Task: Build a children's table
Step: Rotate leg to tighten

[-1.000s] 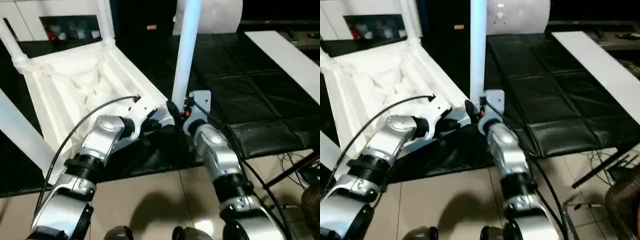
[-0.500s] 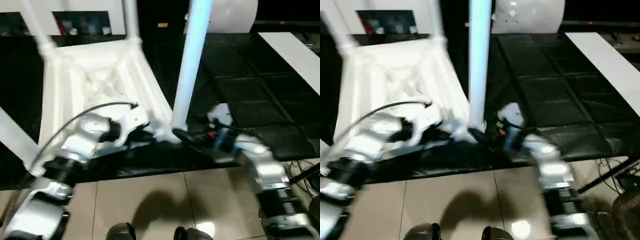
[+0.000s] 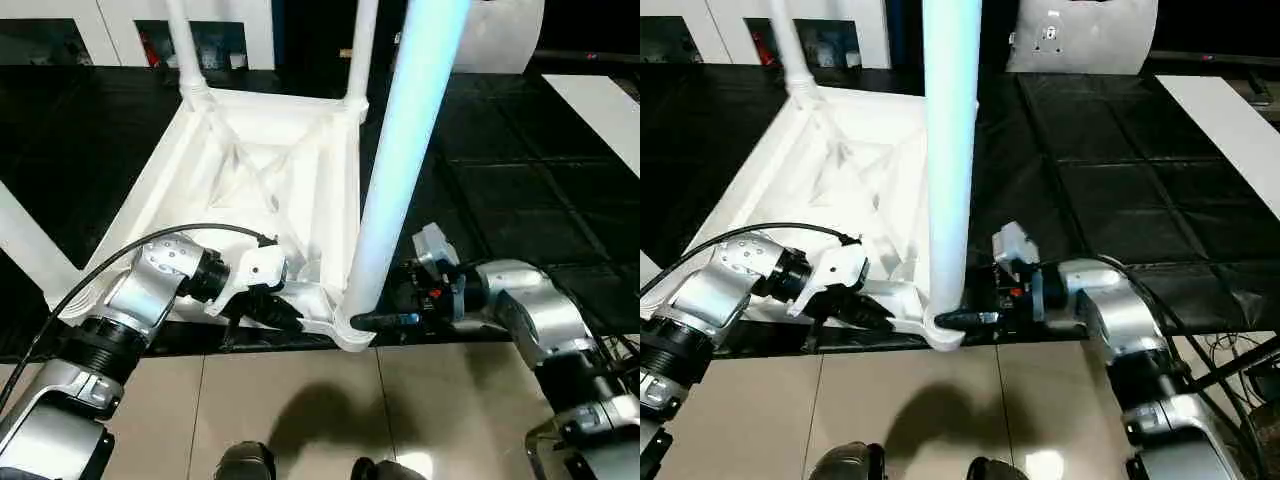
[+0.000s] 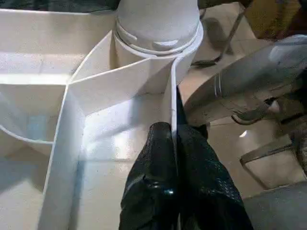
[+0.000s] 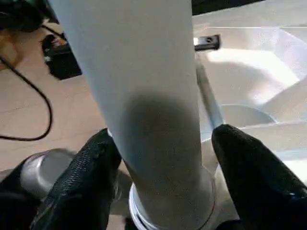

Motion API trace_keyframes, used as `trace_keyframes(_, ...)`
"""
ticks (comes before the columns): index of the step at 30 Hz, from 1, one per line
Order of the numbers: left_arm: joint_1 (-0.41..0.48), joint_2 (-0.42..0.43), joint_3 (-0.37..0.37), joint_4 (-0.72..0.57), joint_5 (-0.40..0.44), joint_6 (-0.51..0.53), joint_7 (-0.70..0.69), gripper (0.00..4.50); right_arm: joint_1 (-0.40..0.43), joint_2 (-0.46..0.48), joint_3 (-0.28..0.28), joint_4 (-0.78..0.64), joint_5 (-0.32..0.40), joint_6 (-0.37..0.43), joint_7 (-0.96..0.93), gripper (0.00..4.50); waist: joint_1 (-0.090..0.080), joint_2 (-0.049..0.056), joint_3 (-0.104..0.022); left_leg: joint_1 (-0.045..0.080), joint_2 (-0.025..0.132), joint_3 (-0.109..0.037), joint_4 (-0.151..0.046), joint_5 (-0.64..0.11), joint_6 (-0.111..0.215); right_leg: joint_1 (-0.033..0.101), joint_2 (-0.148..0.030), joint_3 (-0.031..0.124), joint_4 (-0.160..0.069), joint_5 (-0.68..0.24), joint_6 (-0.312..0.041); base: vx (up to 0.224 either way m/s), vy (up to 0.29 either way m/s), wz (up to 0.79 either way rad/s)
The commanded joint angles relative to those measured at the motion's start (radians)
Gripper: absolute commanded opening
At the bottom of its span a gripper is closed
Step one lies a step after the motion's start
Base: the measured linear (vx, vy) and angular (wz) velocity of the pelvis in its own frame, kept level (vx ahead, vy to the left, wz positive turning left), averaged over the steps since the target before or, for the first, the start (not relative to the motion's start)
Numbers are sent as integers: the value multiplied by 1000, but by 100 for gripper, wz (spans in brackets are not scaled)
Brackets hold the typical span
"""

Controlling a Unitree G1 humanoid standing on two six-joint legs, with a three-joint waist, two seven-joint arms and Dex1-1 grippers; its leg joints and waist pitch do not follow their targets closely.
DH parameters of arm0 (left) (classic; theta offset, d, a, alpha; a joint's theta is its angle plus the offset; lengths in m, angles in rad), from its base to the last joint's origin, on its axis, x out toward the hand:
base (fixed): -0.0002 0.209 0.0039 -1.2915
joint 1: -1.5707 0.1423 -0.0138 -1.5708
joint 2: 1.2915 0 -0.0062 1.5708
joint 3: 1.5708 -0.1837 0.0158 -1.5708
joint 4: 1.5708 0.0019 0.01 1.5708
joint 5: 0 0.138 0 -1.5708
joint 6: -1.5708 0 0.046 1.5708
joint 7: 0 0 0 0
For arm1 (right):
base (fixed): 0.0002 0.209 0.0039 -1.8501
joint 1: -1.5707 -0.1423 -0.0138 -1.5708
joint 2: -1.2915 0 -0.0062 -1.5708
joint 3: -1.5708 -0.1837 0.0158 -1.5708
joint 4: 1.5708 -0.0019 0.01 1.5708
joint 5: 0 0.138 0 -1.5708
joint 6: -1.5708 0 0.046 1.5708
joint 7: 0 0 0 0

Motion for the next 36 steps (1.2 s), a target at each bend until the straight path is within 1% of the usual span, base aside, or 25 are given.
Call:
trace_keyframes(1, -11, -6, -45, -26, -5, -15, -50, 0, -13, -7, 4, 1, 12, 9, 26, 295, -8, 1, -71, 21, 76, -30, -59, -172, 70, 51, -103, 59, -65, -252, -216, 0, 0, 0)
trace_keyframes(2, -13, -6, -45, -23, -5, -20, -52, 0, -20, -9, 8, 9, 13, 9, 40, 290, -8, -3, -72, 21, 76, -29, -58, -171, 71, 51, -103, 59, -65, -253, -214, 0, 0, 0)
trace_keyframes(5, -18, -9, -44, -8, 0, -39, -52, 0, -34, -16, 19, 26, 12, 2, 77, 275, -6, -2, -74, 20, 75, -29, -57, -155, 76, 51, -102, 58, -63, -238, -215, 0, 0, 0)
trace_keyframes(6, -18, -9, -44, -8, 0, -39, -52, 0, -34, -16, 19, 26, 12, 2, 77, 260, -6, -2, -75, 20, 75, -28, -56, -150, 80, 51, -102, 59, -62, -226, -218, 0, 0, 0)
trace_keyframes(10, -20, -7, -41, 6, 5, -49, -45, 0, -37, -17, 26, 34, 12, -1, 96, 230, -5, -3, -76, 19, 74, -28, -55, -143, 82, 52, -101, 58, -60, -221, -218, 0, 0, 0)
trace_keyframes(12, -18, -7, -40, 5, 6, -47, -43, 0, -34, -15, 28, 31, 12, 0, 100, 210, -4, -1, -78, 18, 74, -28, -54, -141, 81, 53, -102, 58, -61, -224, -216, 0, 0, 0)
trace_keyframes(14, -17, -6, -38, 4, 5, -45, -40, 0, -29, -15, 30, 27, 13, 2, 103, 205, -4, 0, -78, 20, 75, -29, -55, -142, 81, 52, -101, 57, -60, -221, -218, 0, 0, 0)
trace_keyframes(17, -15, -7, -37, 4, 4, -43, -37, 0, -24, -12, 30, 23, 14, 4, 107, 203, -4, -1, -79, 20, 75, -28, -54, -140, 81, 52, -101, 57, -58, -207, -223, 0, 0, 0)
trace_keyframes(19, -14, -10, -35, 4, 0, -36, -35, 0, -18, -10, 29, 16, 18, 11, 106, 201, -2, 1, -80, 20, 75, -28, -53, -134, 83, 53, -101, 57, -57, -199, -226, 0, 0, 0)
trace_keyframes(20, -14, -18, -27, 2, -10, -21, -28, 0, -8, -4, 25, 1, 27, 30, 93, 201, -3, 0, -81, 19, 74, -28, -52, -131, 83, 54, -100, 57, -56, -192, -227, 0, 0, 0)
trace_keyframes(21, -15, -24, -20, -1, -19, -5, -22, 0, -2, 0, 21, -10, 33, 43, 80, 201, -2, 2, -82, 20, 74, -28, -52, -126, 84, 55, -99, 57, -55, -184, -230, 0, 0, 0)
trace_keyframes(23, -18, -39, -6, -10, -37, 30, -6, 0, 13, 22, 3, -34, 46, 82, 19, 200, -1, 3, -80, 20, 74, -28, -53, -132, 82, 53, -99, 58, -57, -189, -229, 0, 0, 0)
trace_keyframes(24, -19, -44, -1, -14, -41, 40, 0, 0, 18, 31, -5, -41, 50, 95, -6, 200, -1, 2, -80, 19, 74, -28, -53, -135, 80, 54, -101, 58, -57, -193, -228, 0, 0, 0)
trace_keyframes(25, -23, -54, 7, -13, -46, 56, 17, 0, 23, 54, -23, -45, 52, 103, -65, 200, -1, 2, -80, 19, 74, -29, -54, -144, 78, 53, -101, 57, -59, -207, -227, 0, 0, 0)
trace_keyframes(26, -30, -69, 16, -9, -48, 68, 43, 0, 32, 78, -37, -59, 56, 117, -117, 200, -3, 0, -77, 18, 74, -29, -55, -154, 67, 53, -100, 58, -62, -236, -216, 0, 0, 0)
trace_keyframes(27, -38, -87, 28, 0, -49, 85, 78, 0, 42, 103, -46, -74, 48, 127, -181, 200, -3, 1, -76, 20, 74, -30, -56, -164, 62, 51, -103, 58, -66, -261, -211, 0, 0, 0)
trace_keyframes(28, -47, -104, 38, 10, -47, 94, 113, 0, 51, 129, -53, -87, 36, 129, -244, 200, -8, 2, -71, 18, 70, -31, -58, -192, 45, 50, -103, 57, -73, -328, -193, 0, 0, 0)
trace_keyframes(29, -54, -121, 44, 22, -43, 98, 143, 0, 61, 156, -59, -101, 31, 136, -299, 200, -11, 1, -69, 24, 69, -34, -61, -220, 27, 46, -106, 58, -81, -398, -168, 0, 0, 0)
trace_keyframes(30, -60, -135, 48, 32, -38, 106, 168, 0, 67, 182, -64, -115, 22, 148, -351, 200, -15, 0, -65, 21, 67, -37, -65, -237, 14, 48, -106, 57, -87, -452, -144, 0, 0, 0)
trace_keyframes(31, -68, -154, 50, 45, -27, 116, 203, 0, 75, 216, -64, -129, 1, 156, -419, 200, -16, 0, -65, 20, 66, -41, -69, -248, 8, 49, -109, 56, -88, -478, -135, 0, 0, 0)
trace_keyframes(32, -75, -168, 50, 54, -17, 124, 232, 0, 80, 240, -60, -139, -24, 157, -473, 200, -28, -2, -64, 19, 66, -43, -70, -258, -1, 48, -108, 55, -91, -505, -117, 0, 0, 0)
trace_keyframes(33, -79, -178, 50, 61, -10, 133, 251, 0, 83, 260, -60, -143, -40, 156, -513, 200, -34, -2, -63, 19, 66, -44, -72, -261, -5, 47, -107, 55, -92, -509, -111, 0, 0, 0)
trace_keyframes(34, -85, -188, 49, 68, -2, 143, 271, 0, 82, 284, -63, -144, -55, 163, -566, 200, -45, -4, -65, 17, 65, -46, -71, -265, -8, 50, -110, 55, -93, -514, -106, 0, 0, 0)
trace_keyframes(35, -93, -200, 49, 80, 7, 149, 298, 0, 79, 316, -73, -141, -69, 175, -634, 200, -54, -4, -66, 13, 63, -47, -72, -252, -7, 51, -109, 55, -93, -502, -105, 0, 0, 0)
trace_keyframes(36, -101, -213, 53, 94, 13, 154, 326, 0, 73, 349, -83, -136, -80, 185, -698, 199, -62, -2, -64, 9, 61, -47, -72, -248, -5, 50, -107, 54, -94, -501, -103, 0, 0, 0)
